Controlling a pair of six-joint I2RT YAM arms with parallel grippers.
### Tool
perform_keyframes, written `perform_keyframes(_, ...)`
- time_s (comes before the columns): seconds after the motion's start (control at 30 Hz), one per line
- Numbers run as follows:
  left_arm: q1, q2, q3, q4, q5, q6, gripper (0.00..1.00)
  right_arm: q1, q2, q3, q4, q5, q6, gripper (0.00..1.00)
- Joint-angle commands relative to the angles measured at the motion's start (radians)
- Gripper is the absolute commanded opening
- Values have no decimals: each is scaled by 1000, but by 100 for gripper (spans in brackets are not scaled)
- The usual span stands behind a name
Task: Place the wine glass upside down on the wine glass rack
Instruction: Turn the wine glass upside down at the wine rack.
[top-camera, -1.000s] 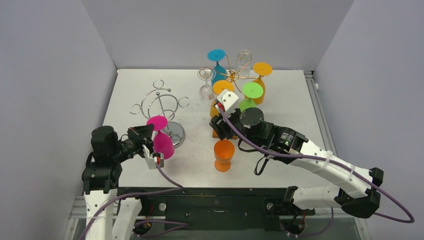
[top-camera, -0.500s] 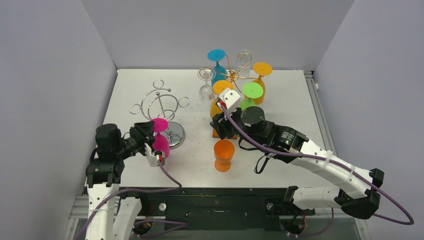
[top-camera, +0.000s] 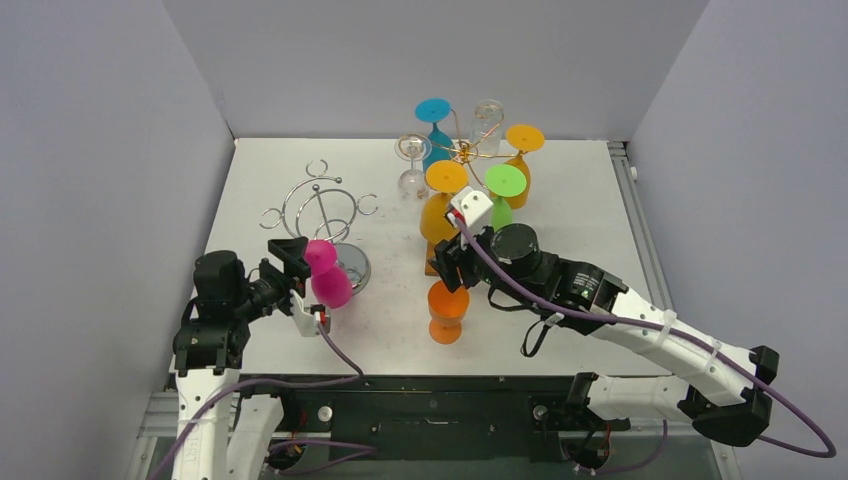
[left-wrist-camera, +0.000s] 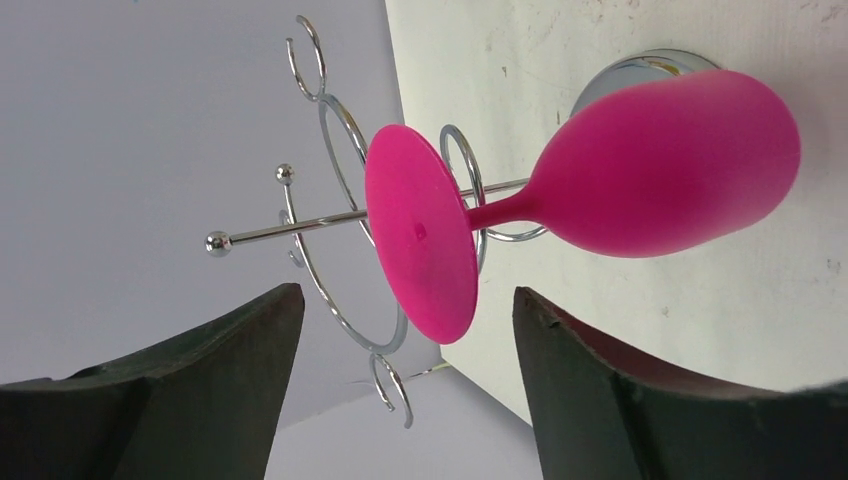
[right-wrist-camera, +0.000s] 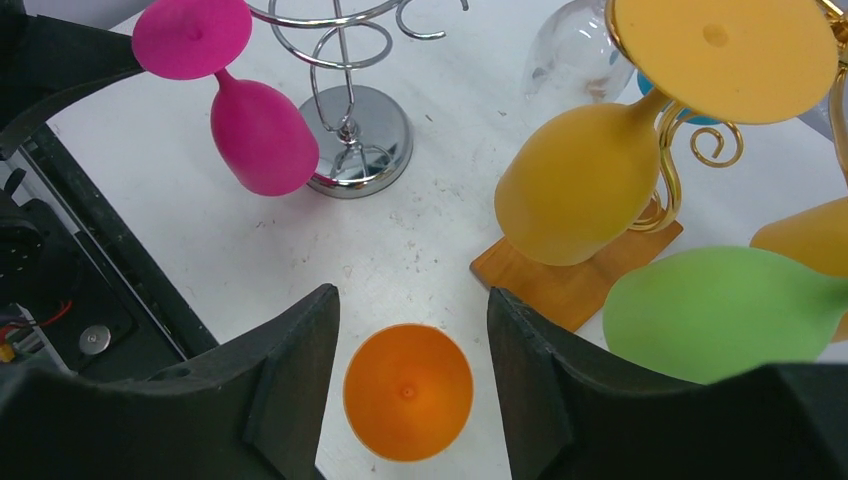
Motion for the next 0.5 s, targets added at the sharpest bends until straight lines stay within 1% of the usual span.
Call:
perform_keyframes(0.0,-2,-29,25,-45,-30,-45,83,-6,-21,-23,-45,-9,47,55)
perform_keyframes(0.07,-2,-45,22,-52,-37,-77,100,-6,-25,-40,-64,-15,66,59)
perform_keyframes(0.1,-2,-56,17,-49,-39,-96,97,-7,-28,-48,-71,-19,77,60)
perform_keyframes(0.2,-2,-89,-2,-37,-51,-150,96,-7,-26,-67,-100,-32,109,65)
perform_keyframes(0.27,-2,-106,-5,-17,-63,-220,96,-7,-20,-84,-127,-46,128,67)
perform_keyframes(0.37,-2,-111,38,35,-78,-429,96,-7,-20,-134,-141,-60,157,69)
perform_keyframes(0.47,0,-96,130,66,-100,-651,96,-6,-28,-178,-148,-58,172,69)
